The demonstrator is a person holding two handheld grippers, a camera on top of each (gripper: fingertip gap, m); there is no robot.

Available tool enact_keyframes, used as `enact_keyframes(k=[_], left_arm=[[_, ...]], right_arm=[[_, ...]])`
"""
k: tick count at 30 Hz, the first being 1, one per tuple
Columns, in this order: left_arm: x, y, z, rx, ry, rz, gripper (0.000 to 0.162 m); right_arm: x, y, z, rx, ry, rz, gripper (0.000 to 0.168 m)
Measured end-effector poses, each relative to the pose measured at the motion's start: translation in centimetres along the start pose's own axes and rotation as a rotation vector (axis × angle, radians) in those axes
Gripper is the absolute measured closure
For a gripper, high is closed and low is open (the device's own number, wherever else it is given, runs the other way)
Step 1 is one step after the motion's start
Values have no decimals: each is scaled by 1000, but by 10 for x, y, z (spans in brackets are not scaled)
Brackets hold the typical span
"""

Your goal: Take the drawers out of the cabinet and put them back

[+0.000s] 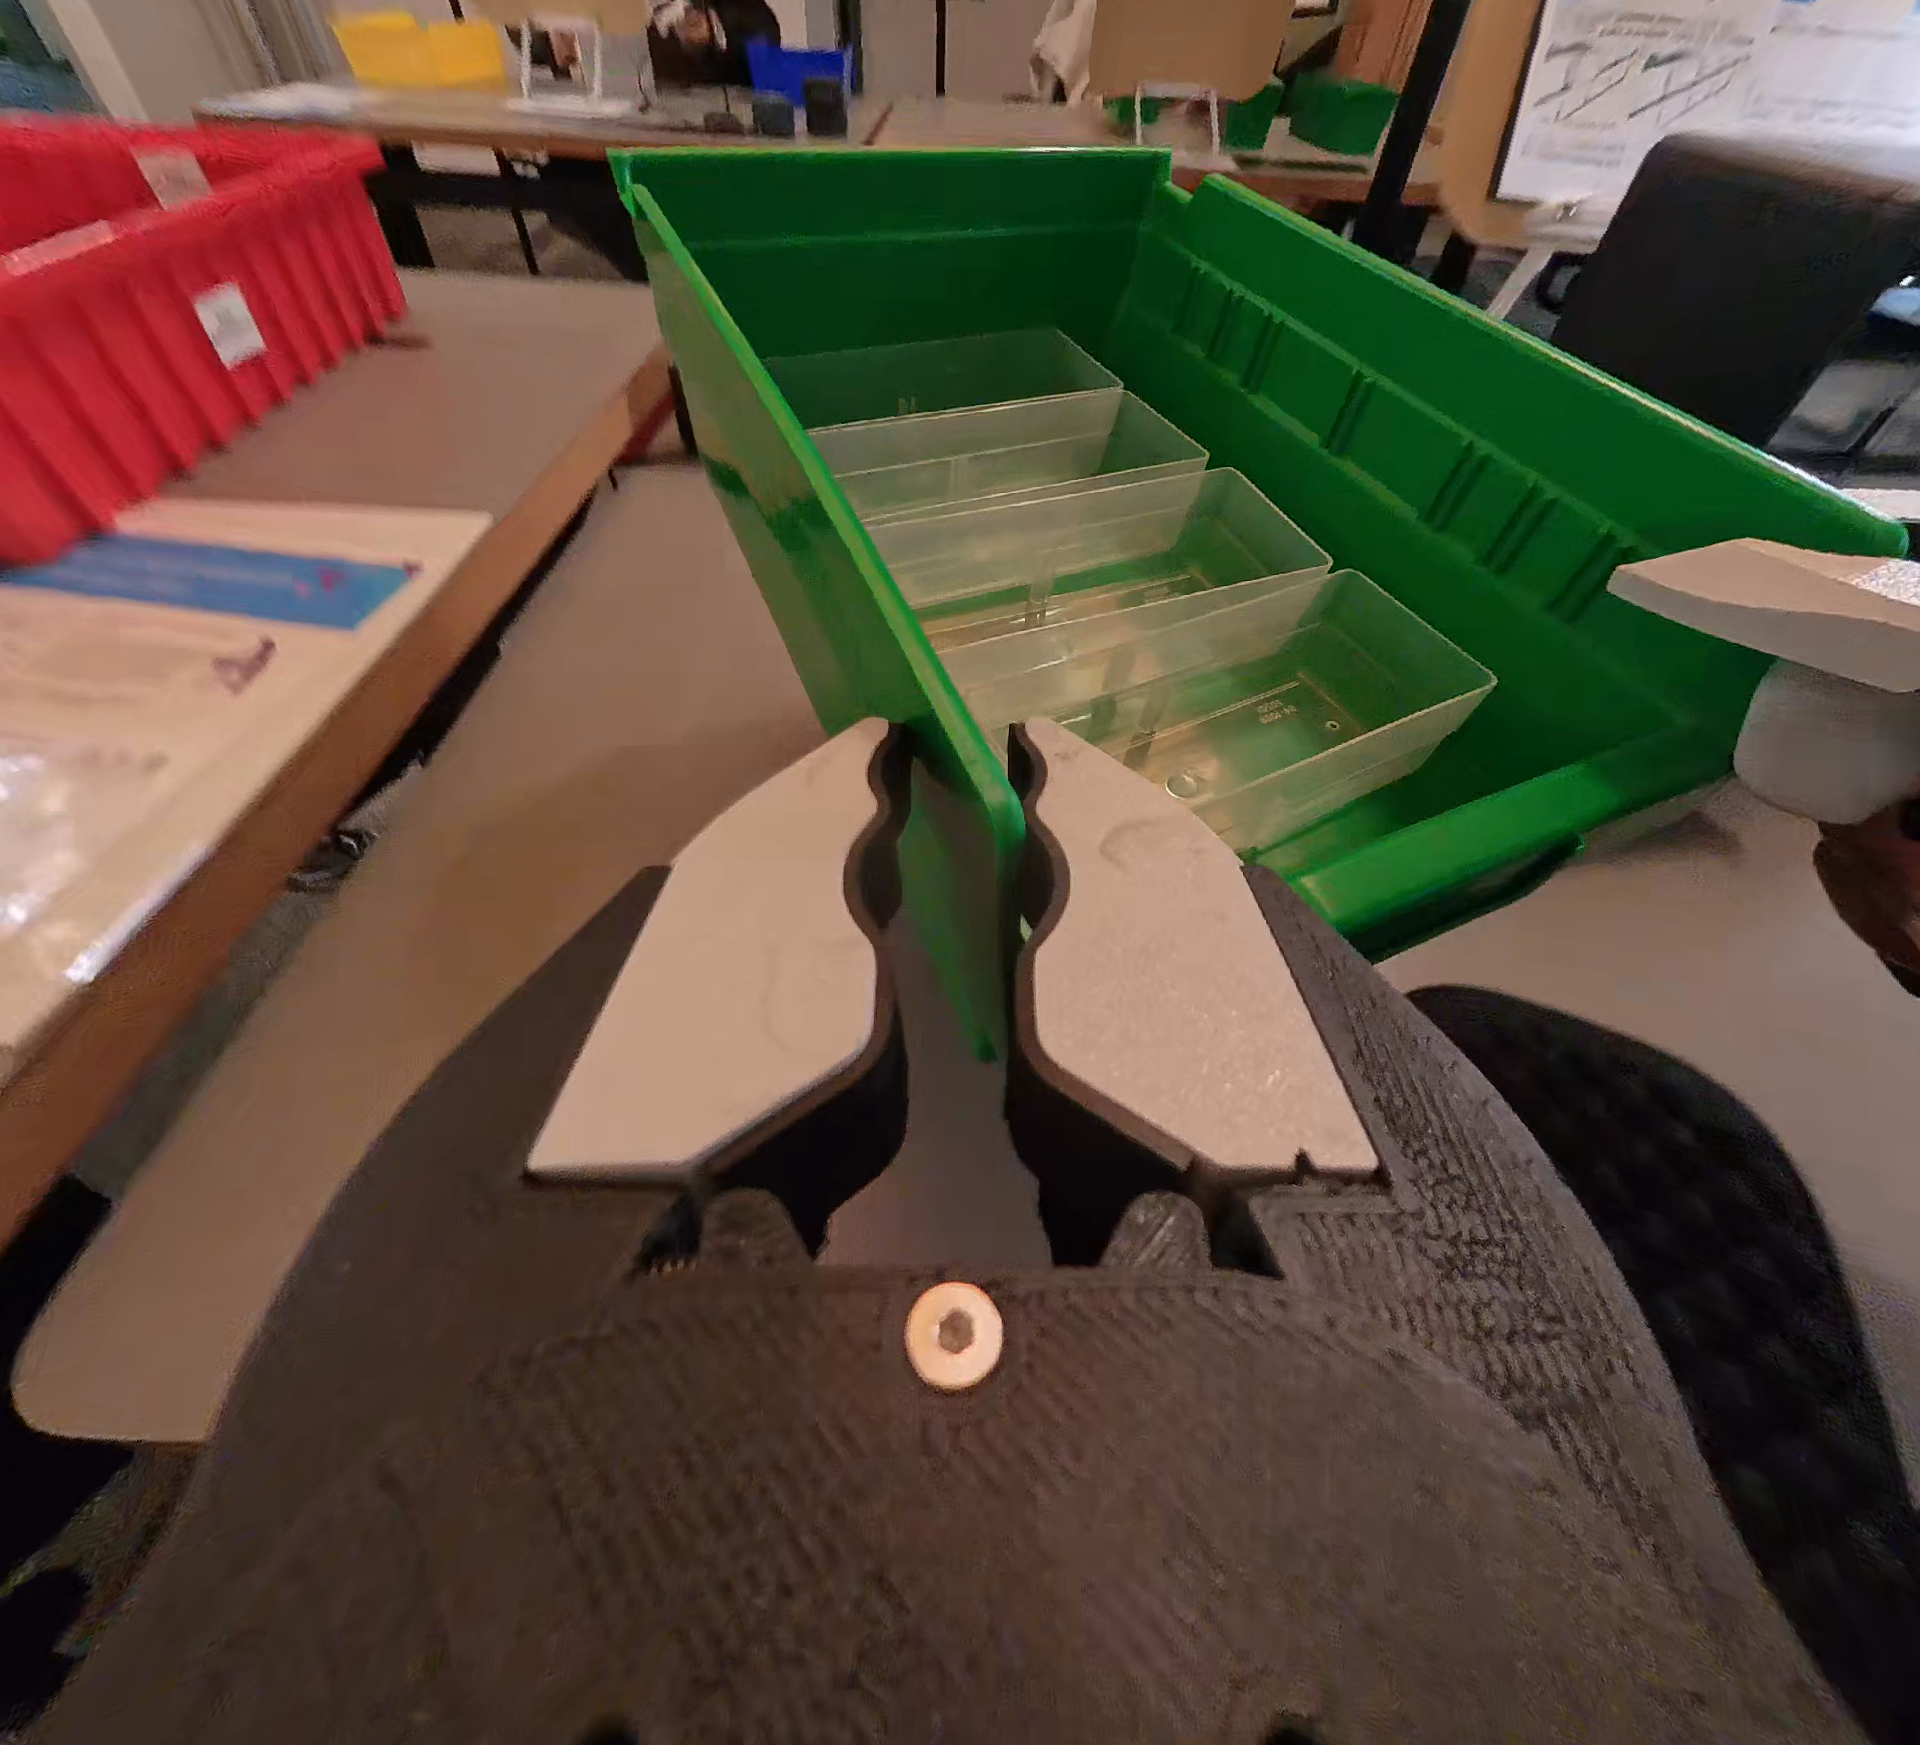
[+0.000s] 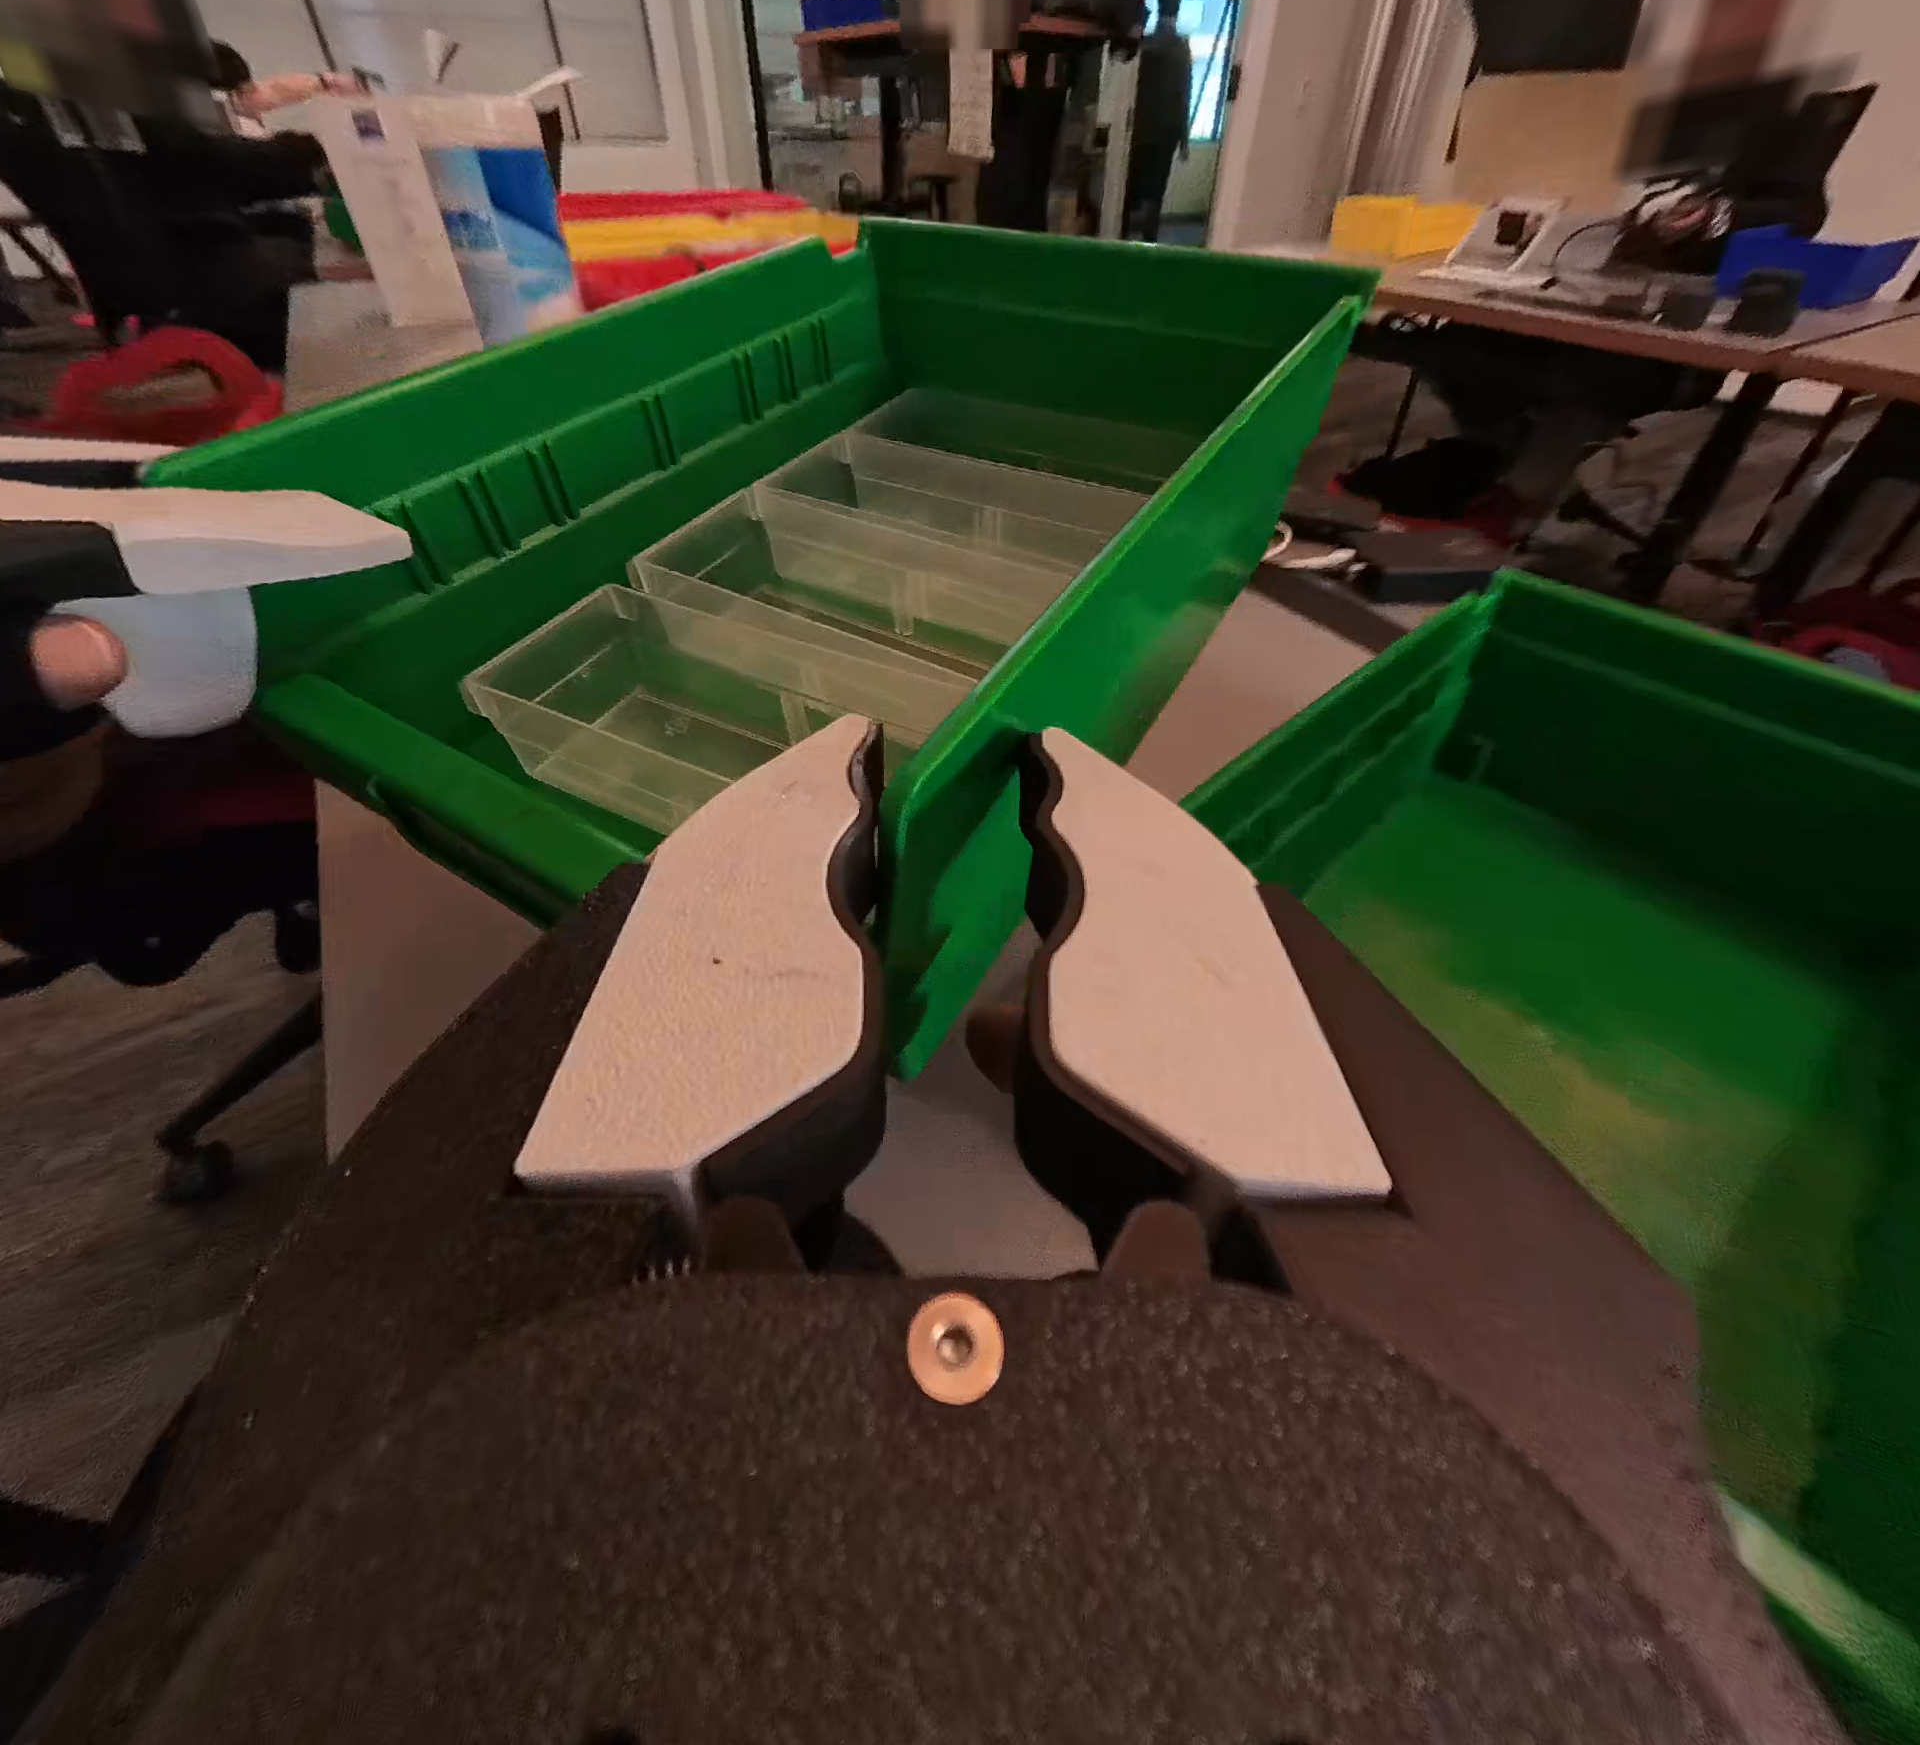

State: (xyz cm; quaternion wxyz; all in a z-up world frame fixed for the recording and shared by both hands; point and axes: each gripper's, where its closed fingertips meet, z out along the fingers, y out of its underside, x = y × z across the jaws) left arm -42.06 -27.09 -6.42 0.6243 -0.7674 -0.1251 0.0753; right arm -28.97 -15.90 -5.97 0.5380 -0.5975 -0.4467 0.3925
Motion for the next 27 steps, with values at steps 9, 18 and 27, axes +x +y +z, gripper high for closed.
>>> enact_keyframes(k=[9,18,27], left_arm=[[-21,71,30,-55,42,-112,144],[-24,78,54,11,34,-193,144],[18,43,35,-69,94,343,116]], right_arm=[[-1,59,30,-144,3,-23,143],[3,95,9,-311,-193,-133,127],[109,122,-38,-736,-129,-673,101]])
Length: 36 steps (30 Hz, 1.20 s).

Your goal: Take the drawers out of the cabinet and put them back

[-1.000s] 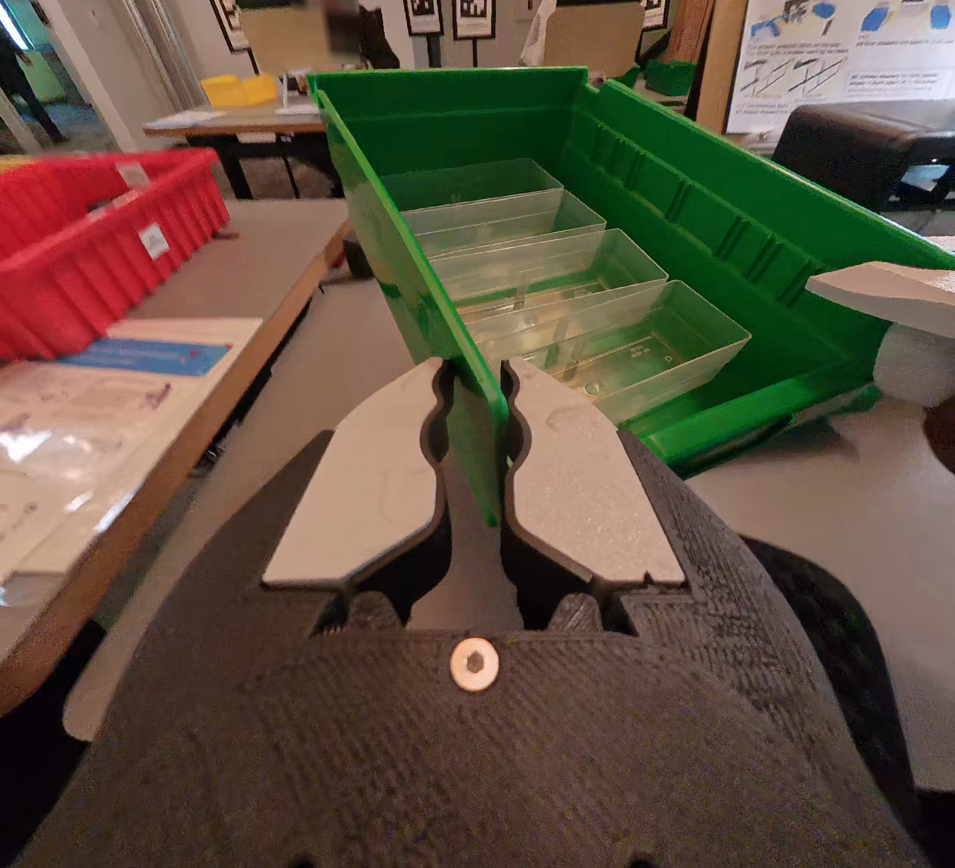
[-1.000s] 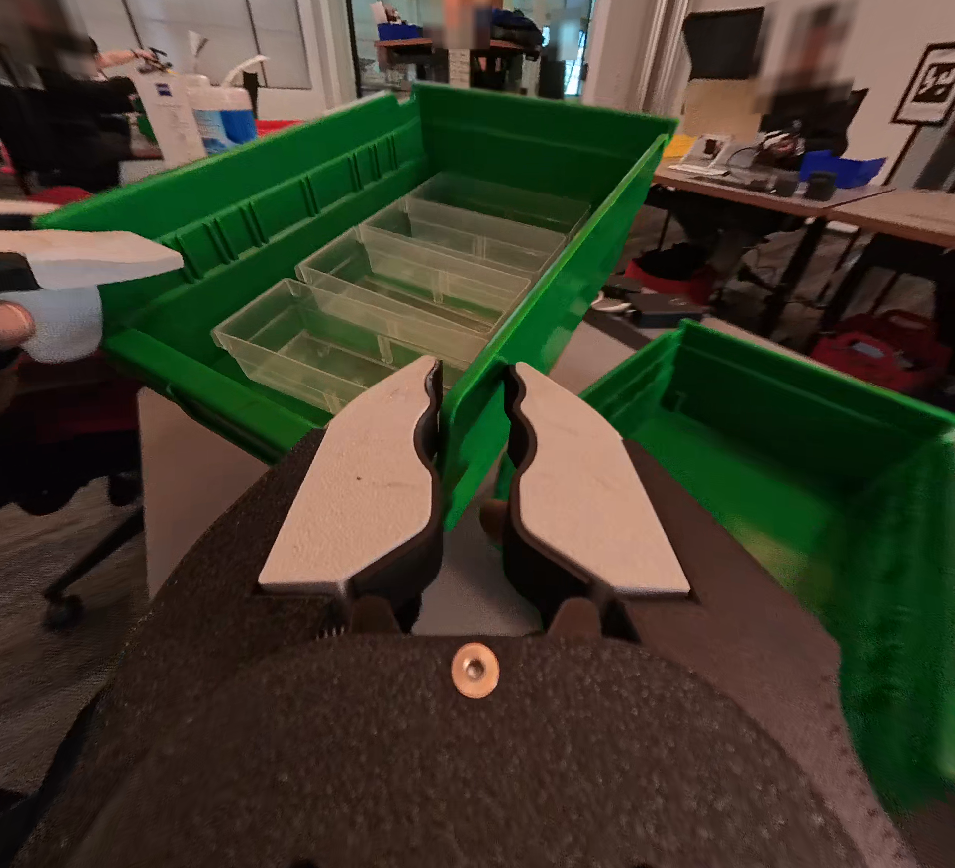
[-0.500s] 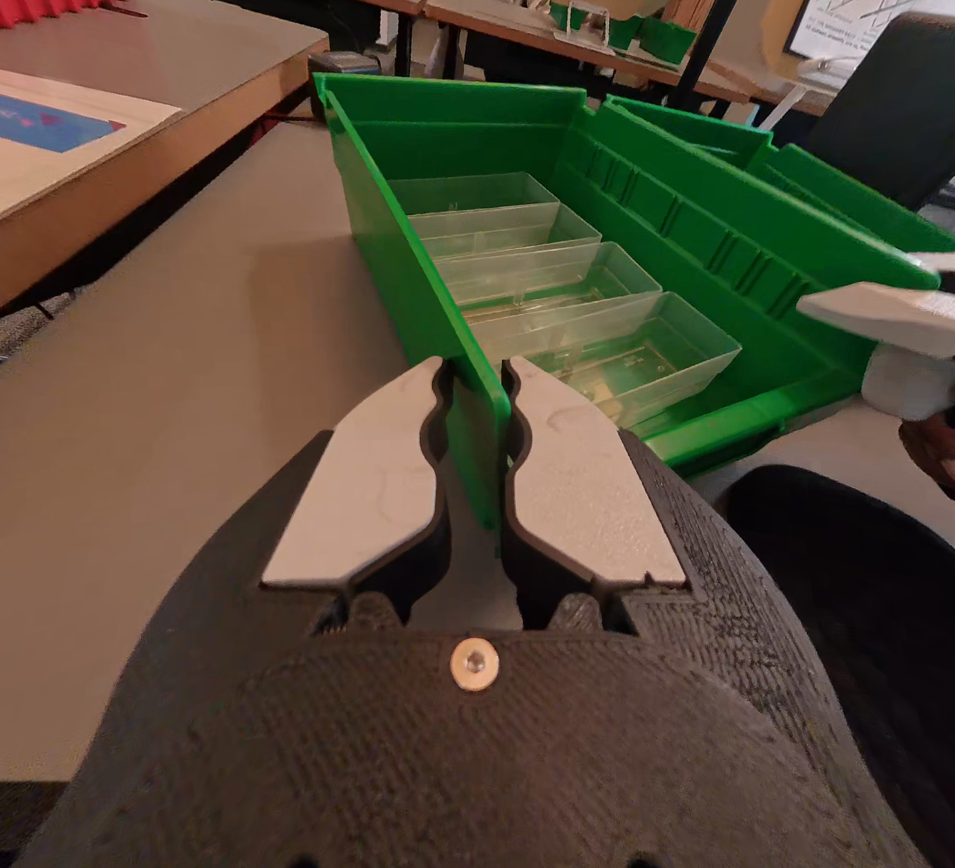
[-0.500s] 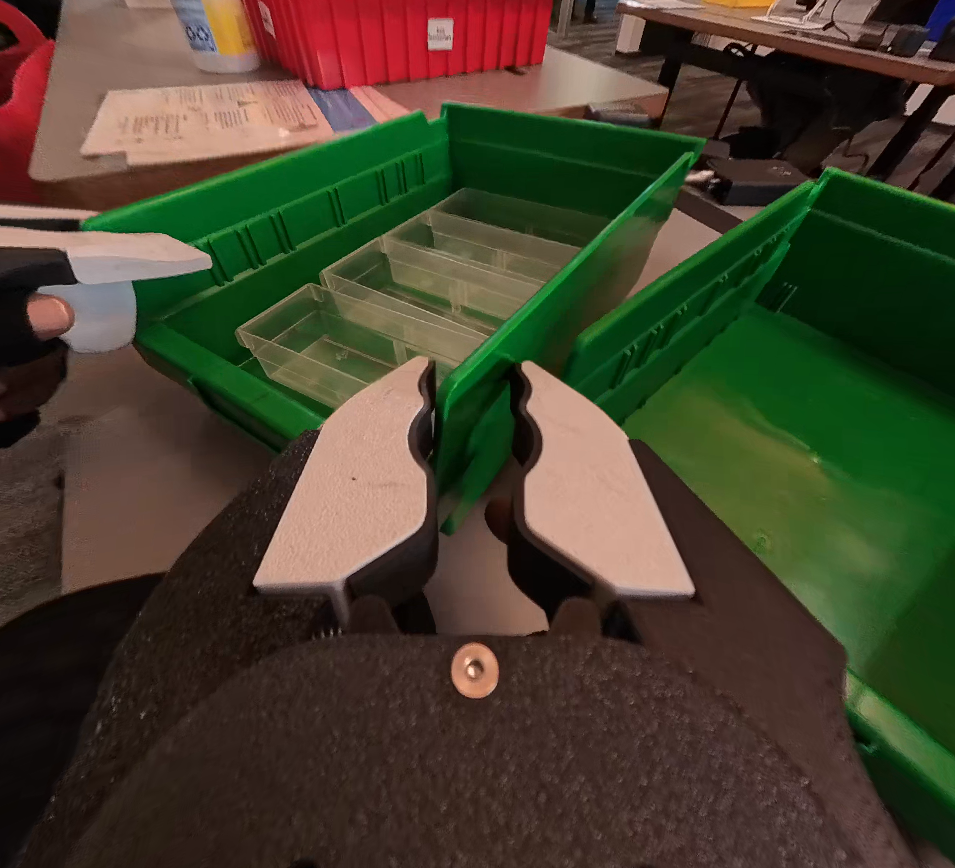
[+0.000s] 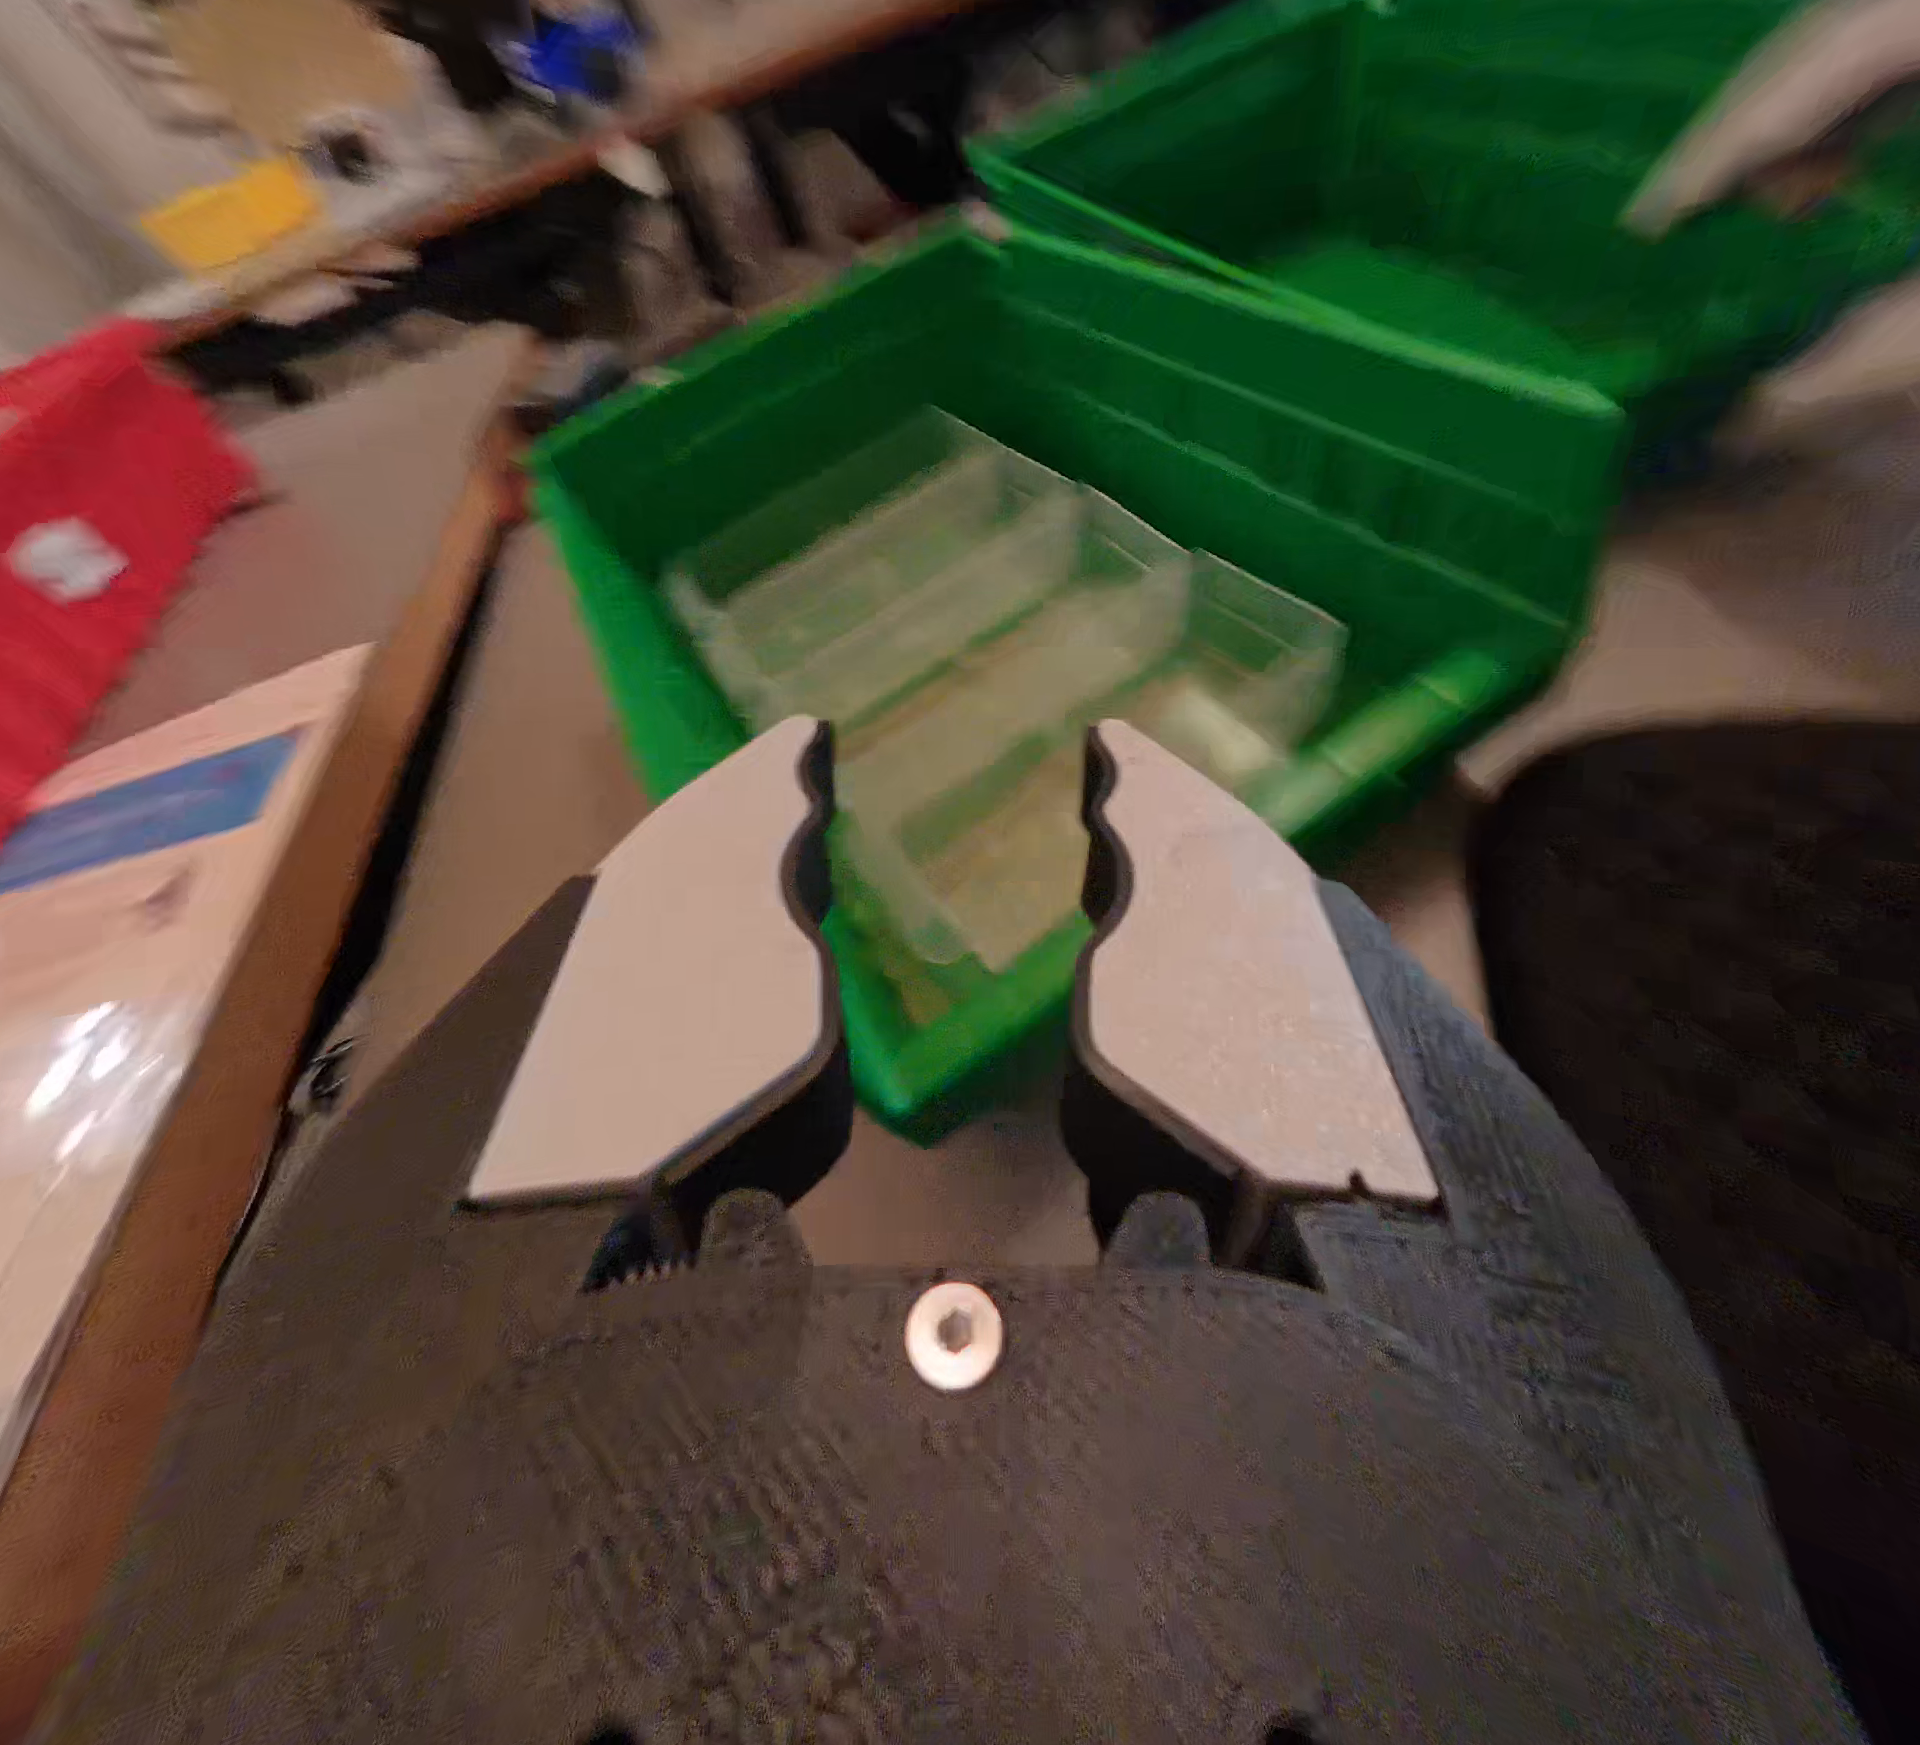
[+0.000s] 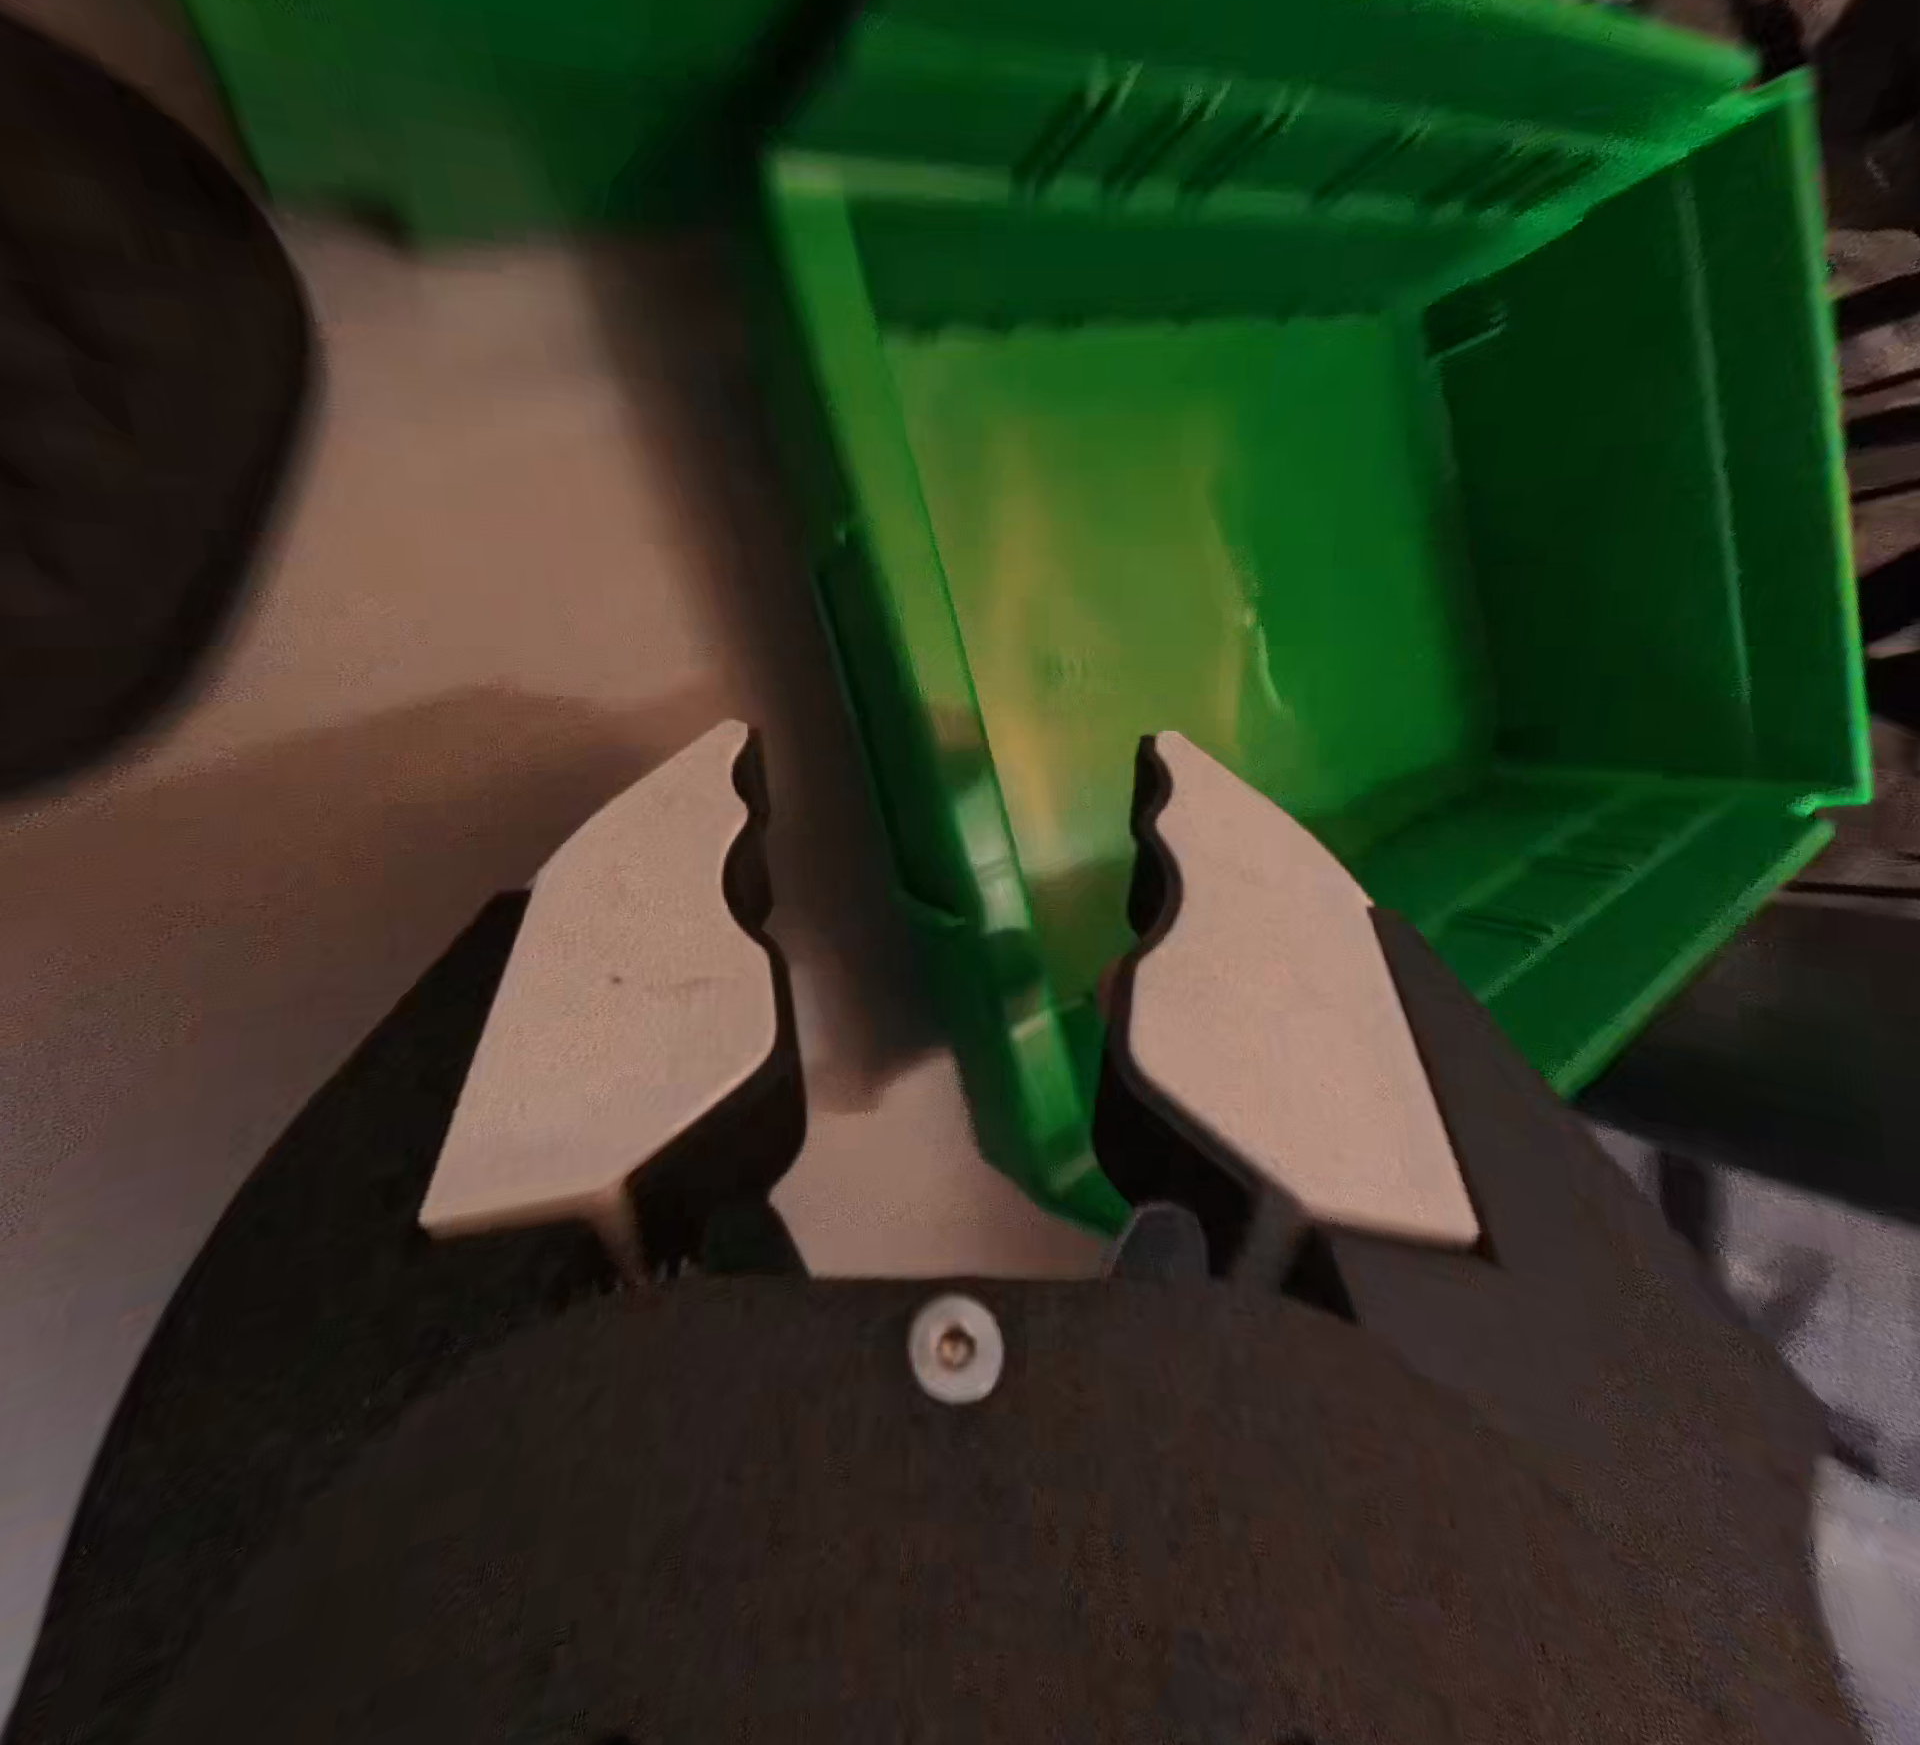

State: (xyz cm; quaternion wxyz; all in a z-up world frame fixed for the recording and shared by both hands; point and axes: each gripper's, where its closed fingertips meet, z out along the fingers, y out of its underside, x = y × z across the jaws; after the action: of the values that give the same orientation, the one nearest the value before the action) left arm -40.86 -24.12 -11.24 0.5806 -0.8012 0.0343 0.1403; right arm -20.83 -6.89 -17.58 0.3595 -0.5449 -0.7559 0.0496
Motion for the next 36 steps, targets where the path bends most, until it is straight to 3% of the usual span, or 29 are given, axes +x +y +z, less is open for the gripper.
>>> enact_keyframes(k=[1,3,4,6,9,14,20,26,31,36], left_arm=[[21,6,4,-76,92,66,106],[51,22,13,-223,208,202,102],[61,29,17,-271,235,278,101],[79,43,25,-364,306,381,97],[92,54,36,-436,372,494,97],[88,62,49,-492,367,652,110],[87,61,52,-488,365,685,111],[87,62,52,-470,342,708,114],[95,60,56,-417,357,757,129],[114,51,67,-375,385,742,131]], right_arm=[[0,9,12,-67,-4,-68,99],[-5,21,35,-161,-49,-144,100],[-3,19,43,-161,-42,-155,118],[-9,17,47,-185,-109,-187,137],[-12,19,42,-213,-124,-276,140],[-26,8,7,-105,-140,-263,139],[-41,-21,-69,55,-175,-274,139],[-53,-40,-177,315,-339,-98,140],[-43,-11,-280,525,-414,92,139],[-41,55,-367,604,-289,220,139]])
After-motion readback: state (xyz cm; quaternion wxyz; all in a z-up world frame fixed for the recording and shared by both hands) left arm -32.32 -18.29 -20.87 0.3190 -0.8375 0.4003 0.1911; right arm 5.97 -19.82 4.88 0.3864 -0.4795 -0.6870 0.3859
